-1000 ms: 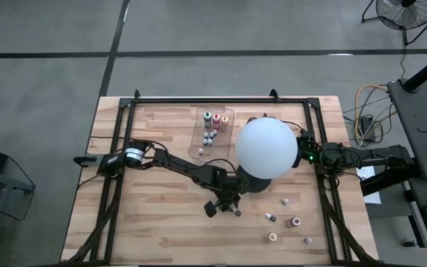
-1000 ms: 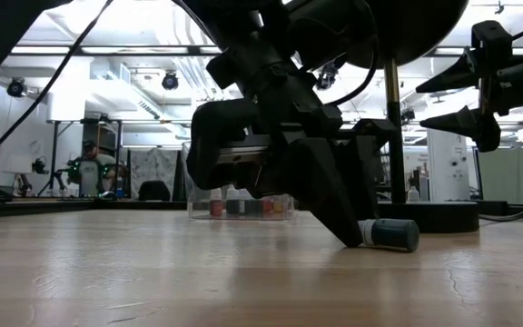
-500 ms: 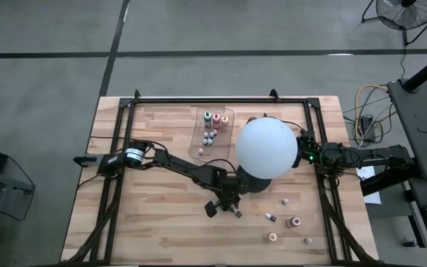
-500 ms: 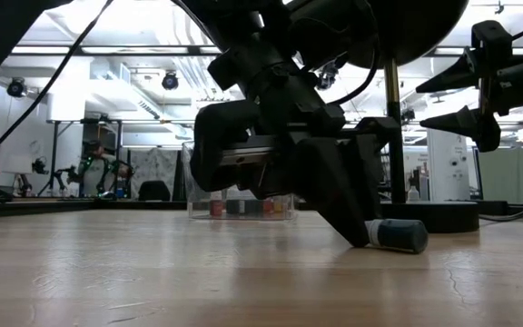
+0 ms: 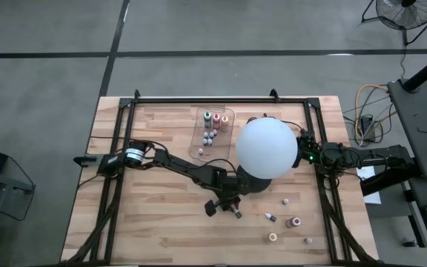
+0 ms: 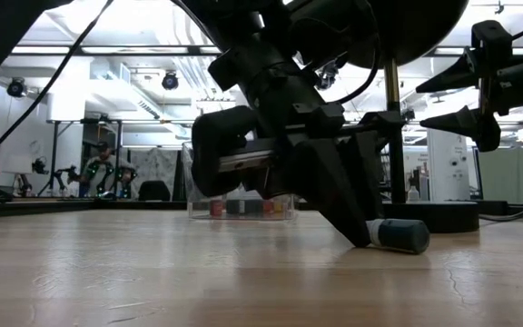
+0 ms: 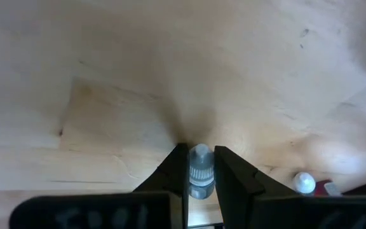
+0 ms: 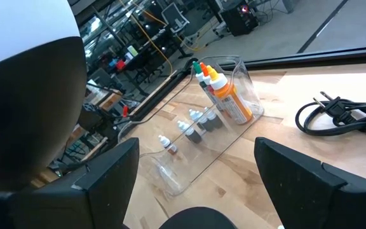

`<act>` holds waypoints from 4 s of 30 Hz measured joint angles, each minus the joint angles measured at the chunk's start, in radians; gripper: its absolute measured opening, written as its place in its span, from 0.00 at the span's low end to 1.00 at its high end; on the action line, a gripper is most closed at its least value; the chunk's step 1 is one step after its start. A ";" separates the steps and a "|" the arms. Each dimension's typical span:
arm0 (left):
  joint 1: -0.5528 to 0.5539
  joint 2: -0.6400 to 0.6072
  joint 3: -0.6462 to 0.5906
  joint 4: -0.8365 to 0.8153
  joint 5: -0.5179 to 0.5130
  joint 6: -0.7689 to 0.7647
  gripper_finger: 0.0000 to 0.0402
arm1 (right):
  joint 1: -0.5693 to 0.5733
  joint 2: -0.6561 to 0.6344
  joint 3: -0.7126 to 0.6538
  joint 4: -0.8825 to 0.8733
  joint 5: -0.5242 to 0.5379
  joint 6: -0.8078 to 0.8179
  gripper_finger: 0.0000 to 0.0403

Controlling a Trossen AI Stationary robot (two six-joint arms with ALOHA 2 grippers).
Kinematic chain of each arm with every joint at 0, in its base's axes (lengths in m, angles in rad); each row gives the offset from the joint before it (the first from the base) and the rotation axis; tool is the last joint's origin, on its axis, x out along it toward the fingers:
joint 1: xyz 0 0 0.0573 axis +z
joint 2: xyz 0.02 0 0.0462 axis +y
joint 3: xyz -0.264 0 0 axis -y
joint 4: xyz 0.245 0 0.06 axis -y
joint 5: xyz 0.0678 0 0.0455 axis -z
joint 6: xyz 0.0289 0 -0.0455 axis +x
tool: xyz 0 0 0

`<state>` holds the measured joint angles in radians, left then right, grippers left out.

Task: Pick & Place food coloring
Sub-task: Put the small black food coloring bottle into the transparent bin

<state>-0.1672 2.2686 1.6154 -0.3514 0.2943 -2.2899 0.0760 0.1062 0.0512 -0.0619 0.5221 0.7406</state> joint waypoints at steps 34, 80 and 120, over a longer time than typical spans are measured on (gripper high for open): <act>0.011 -0.512 -0.494 0.080 -0.210 0.483 0.07 | 0.000 0.009 0.000 -0.002 -0.002 0.000 0.75; 0.394 -0.598 -0.454 0.168 -0.320 2.184 0.07 | 0.000 0.021 0.000 0.000 0.000 0.000 0.75; 0.418 -0.398 -0.532 0.458 -0.639 1.914 0.07 | 0.000 0.021 0.000 0.000 0.000 0.000 0.75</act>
<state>0.2504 1.8705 1.0832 0.1069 -0.3446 -0.3760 0.0761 0.1268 0.0511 -0.0620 0.5224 0.7406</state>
